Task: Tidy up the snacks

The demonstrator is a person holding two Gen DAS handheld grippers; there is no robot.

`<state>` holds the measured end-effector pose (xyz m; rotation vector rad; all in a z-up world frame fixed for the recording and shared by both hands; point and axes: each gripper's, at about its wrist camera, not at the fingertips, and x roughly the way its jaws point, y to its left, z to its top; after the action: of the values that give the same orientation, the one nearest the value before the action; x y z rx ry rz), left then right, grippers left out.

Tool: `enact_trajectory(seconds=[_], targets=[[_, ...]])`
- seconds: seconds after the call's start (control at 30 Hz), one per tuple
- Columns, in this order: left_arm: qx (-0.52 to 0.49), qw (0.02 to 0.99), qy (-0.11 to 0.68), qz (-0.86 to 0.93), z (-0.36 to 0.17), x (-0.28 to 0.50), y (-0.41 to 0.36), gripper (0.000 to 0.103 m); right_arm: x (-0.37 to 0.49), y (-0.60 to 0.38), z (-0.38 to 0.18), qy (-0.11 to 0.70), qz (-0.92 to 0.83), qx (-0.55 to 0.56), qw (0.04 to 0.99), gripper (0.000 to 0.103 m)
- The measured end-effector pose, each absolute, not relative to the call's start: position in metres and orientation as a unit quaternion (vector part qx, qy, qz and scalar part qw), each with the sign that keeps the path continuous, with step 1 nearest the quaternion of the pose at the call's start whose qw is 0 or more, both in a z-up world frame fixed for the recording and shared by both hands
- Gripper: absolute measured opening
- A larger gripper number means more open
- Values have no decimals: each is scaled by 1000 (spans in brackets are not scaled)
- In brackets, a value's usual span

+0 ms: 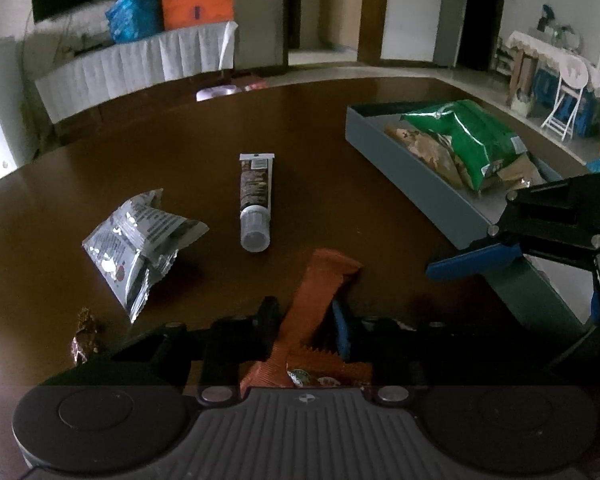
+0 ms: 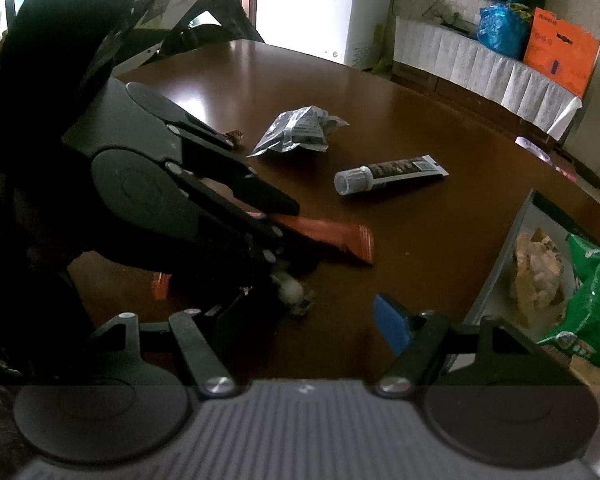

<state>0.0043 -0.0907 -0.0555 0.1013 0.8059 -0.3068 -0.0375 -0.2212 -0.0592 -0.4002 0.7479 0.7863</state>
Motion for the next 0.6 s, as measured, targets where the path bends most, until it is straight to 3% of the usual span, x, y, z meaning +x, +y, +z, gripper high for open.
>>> enact_trajectory(seconds=[0.4, 0.47, 0.6], targets=[[32, 913, 386, -129, -50, 2, -77, 24, -34, -214, -62, 349, 375, -188, 838, 73], [30, 913, 386, -126, -49, 2, -75, 24, -33, -211, -62, 348, 375, -189, 838, 59], [29, 914, 386, -123, -49, 2, -71, 24, -29, -207, -63, 352, 377, -182, 837, 53]])
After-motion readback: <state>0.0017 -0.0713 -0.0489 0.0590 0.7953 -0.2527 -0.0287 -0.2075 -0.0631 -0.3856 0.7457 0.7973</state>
